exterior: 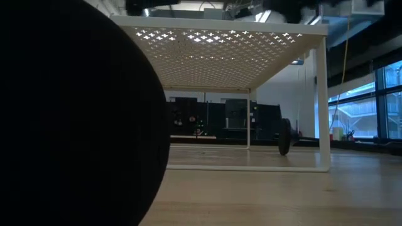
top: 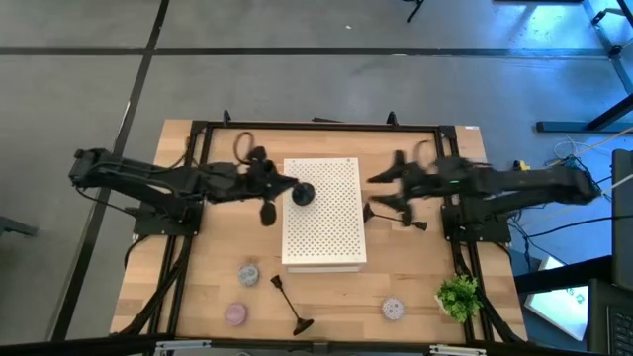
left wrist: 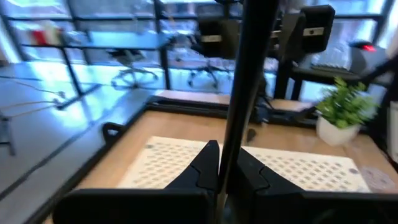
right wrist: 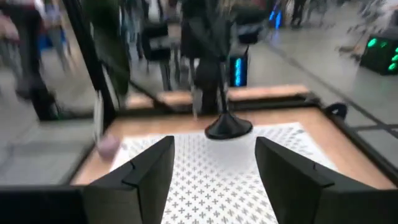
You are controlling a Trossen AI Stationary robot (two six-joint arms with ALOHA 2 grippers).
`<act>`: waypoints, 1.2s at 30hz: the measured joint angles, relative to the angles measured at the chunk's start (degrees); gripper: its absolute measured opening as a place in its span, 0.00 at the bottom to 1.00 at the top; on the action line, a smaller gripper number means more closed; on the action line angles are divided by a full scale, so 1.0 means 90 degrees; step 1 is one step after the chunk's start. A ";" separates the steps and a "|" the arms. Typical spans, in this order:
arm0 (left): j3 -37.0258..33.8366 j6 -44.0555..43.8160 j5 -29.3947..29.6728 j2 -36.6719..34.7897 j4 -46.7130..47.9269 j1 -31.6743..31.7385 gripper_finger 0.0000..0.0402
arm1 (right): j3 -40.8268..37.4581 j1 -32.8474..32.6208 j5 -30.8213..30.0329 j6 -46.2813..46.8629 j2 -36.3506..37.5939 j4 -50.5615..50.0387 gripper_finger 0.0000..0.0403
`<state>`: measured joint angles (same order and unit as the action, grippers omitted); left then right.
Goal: Pick & Place candle stick holders
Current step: Put the top left black candle holder on the shelf
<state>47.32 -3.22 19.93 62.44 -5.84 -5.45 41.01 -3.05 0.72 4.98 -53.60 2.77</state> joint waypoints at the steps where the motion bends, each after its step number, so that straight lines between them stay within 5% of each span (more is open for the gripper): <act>1: 0.0149 0.0060 -0.0106 0.0172 0.0017 -0.0002 0.02 | 0.0246 -0.0072 0.0000 -0.0158 -0.0475 -0.0057 0.57; 6: 0.0740 0.0414 -0.0435 0.0630 0.0314 -0.0192 0.02 | 0.1672 -0.0336 0.0039 -0.0556 -0.2349 -0.0788 0.56; 10: 0.0734 0.0500 -0.0319 0.0674 0.0372 -0.0428 0.02 | 0.2536 -0.0476 0.0100 -0.0584 -0.3101 -0.1166 0.56; 18: 0.0718 0.0611 -0.0537 0.0672 0.0167 -0.0592 0.02 | 0.2813 -0.0769 0.0087 -0.0830 -0.3335 -0.0326 0.56; 23: 0.0633 0.0615 -0.0591 0.0672 -0.0249 -0.0781 0.02 | 0.2801 -0.0855 -0.0580 -0.0941 -0.3347 -0.0293 0.56; 36: 0.0628 0.0657 -0.0380 0.0884 -0.0502 -0.0835 0.02 | 0.2793 -0.0703 -0.0347 -0.0938 -0.3954 0.0355 0.56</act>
<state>52.97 2.69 16.51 70.39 -10.36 -12.97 66.15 -9.38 -2.41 -3.46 -89.19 5.97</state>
